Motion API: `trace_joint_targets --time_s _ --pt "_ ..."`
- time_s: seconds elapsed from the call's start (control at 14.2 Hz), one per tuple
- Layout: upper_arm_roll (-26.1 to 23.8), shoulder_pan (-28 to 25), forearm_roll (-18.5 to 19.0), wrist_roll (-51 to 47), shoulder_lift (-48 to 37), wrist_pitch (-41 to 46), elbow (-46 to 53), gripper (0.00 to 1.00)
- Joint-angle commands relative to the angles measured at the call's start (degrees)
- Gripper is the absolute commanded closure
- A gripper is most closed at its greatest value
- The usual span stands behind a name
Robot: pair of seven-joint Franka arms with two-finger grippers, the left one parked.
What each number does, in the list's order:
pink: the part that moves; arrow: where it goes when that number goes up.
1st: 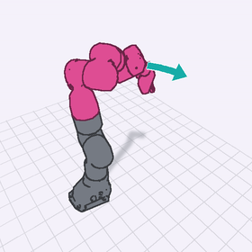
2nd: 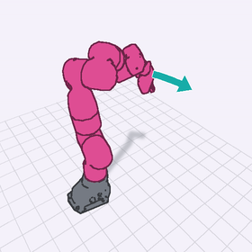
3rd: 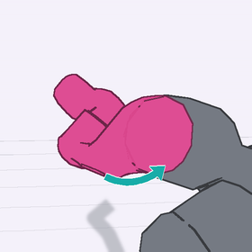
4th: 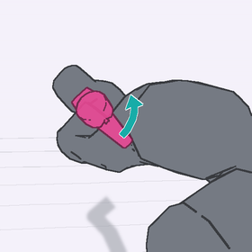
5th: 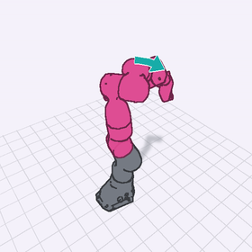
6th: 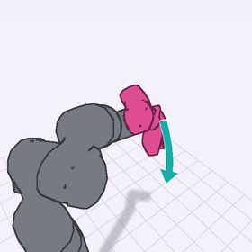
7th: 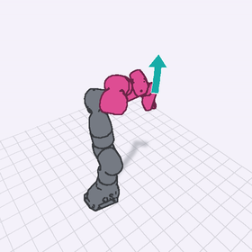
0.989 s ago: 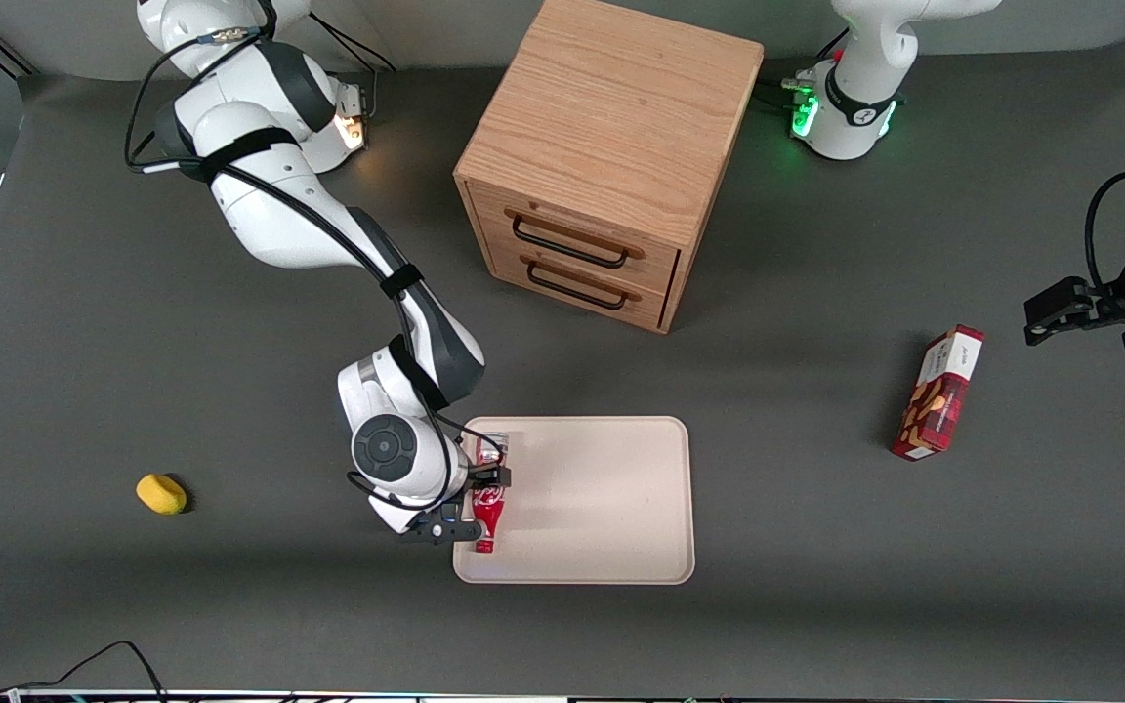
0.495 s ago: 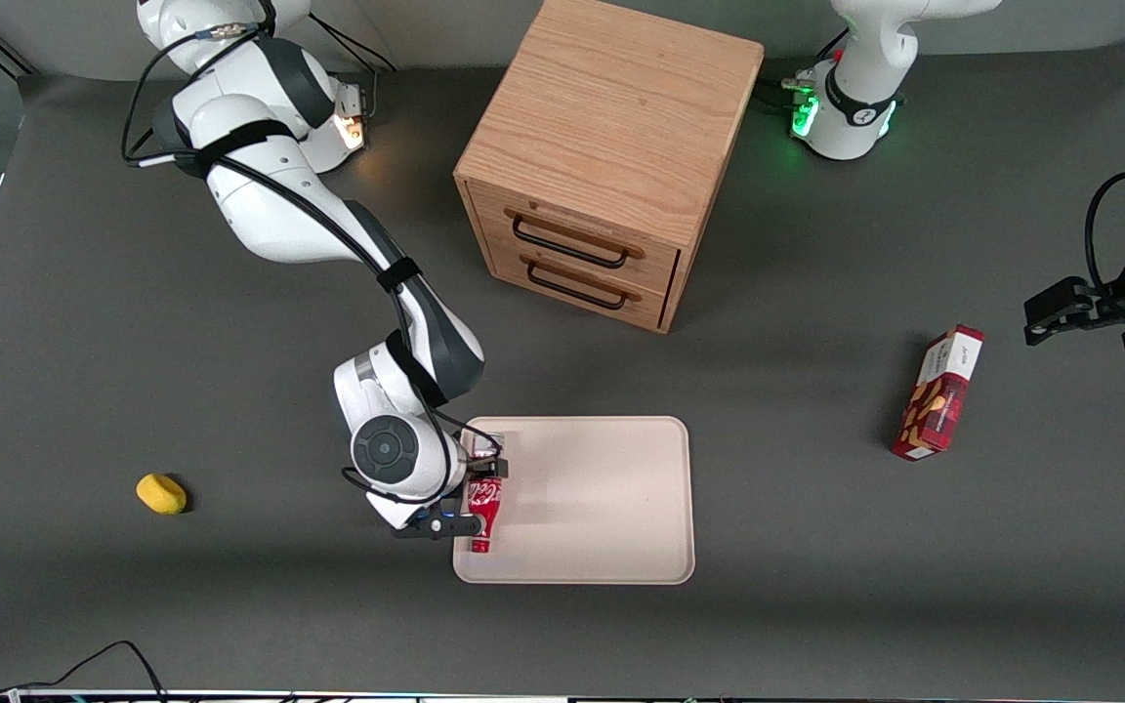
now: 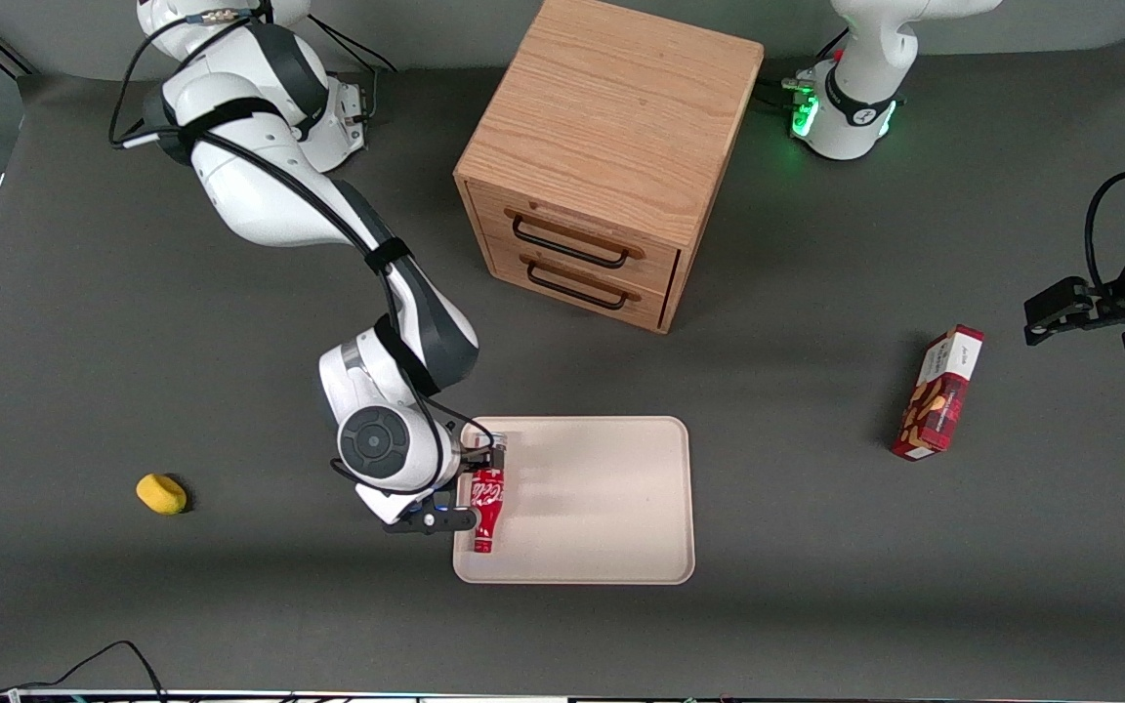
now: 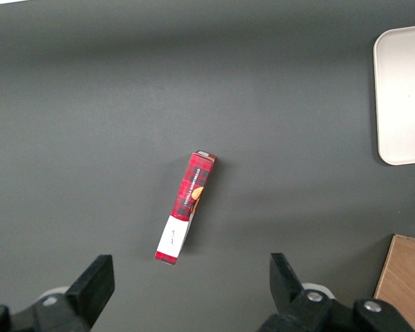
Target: Place coke bottle on tray
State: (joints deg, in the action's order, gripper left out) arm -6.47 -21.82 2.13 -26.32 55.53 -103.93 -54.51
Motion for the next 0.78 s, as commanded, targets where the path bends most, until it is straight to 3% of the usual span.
trace_joint_targets --time_s 0.0,0.21,0.49,0.71 --pt "-0.21 0.37 -1.25 -2.07 -5.86 6.78 -2.26 0.00" --pt "-0.21 1.95 -4.50 -1.37 -15.77 8.39 -10.76 0.00" --pt "-0.12 5.63 -4.51 2.74 -32.82 8.74 -27.55 0.00" --pt "-0.03 8.71 -4.51 8.38 -41.35 10.58 -34.50 0.00"
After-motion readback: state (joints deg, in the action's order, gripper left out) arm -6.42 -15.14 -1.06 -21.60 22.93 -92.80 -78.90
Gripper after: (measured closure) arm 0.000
